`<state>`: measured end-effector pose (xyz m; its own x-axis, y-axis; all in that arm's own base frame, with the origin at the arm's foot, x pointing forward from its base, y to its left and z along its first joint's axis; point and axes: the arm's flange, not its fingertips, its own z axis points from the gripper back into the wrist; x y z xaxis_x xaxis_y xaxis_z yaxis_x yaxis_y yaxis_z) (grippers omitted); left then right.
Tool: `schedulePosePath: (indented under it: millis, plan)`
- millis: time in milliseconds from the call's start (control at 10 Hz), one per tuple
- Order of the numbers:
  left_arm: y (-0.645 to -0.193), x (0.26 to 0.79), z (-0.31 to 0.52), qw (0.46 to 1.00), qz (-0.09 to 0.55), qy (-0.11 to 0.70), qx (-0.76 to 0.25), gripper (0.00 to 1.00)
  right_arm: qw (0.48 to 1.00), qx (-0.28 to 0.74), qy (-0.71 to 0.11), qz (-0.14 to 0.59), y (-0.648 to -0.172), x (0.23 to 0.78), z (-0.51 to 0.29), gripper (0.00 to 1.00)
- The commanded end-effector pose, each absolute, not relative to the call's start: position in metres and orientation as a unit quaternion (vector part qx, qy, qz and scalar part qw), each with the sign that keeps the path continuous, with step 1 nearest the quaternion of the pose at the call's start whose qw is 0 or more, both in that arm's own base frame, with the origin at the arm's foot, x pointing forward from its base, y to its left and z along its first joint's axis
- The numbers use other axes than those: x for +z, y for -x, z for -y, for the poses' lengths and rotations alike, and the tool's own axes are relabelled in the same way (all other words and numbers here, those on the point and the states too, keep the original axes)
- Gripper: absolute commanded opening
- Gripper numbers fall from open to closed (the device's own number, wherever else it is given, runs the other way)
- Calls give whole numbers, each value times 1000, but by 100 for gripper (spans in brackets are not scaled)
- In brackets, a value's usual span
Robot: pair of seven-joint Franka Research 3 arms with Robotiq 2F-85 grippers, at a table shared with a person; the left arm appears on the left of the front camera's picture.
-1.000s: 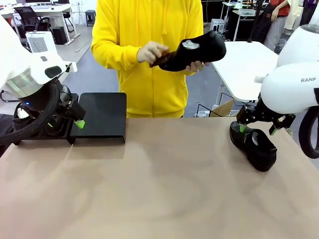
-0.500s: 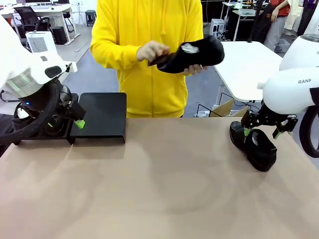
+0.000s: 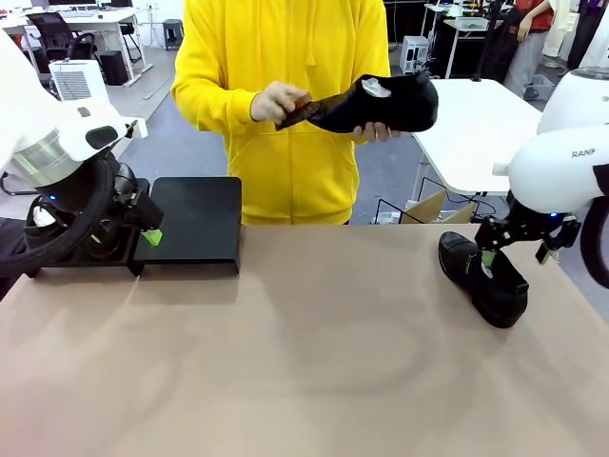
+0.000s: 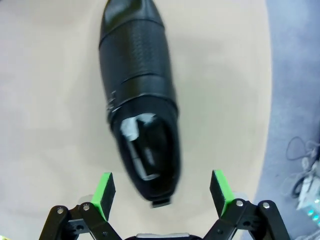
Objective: Organize the shoes by placing them on the stand.
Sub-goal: Pick up one Shoe and place it in the middle of the table.
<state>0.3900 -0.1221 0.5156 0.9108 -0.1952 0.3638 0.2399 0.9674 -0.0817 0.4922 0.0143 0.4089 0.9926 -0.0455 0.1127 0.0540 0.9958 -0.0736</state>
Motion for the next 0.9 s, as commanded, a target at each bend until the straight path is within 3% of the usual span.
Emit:
schedulePosePath:
  millis: [0,300,800]
  plan:
    - [-390,516,122,975,183,65,-104,100,995,60,36,69,-508,415,13,100]
    - [-390,516,122,975,183,65,-104,100,983,174,9,64,-524,392,35,100]
    - [-390,516,122,975,183,65,-104,100,986,162,-12,49,-523,372,41,100]
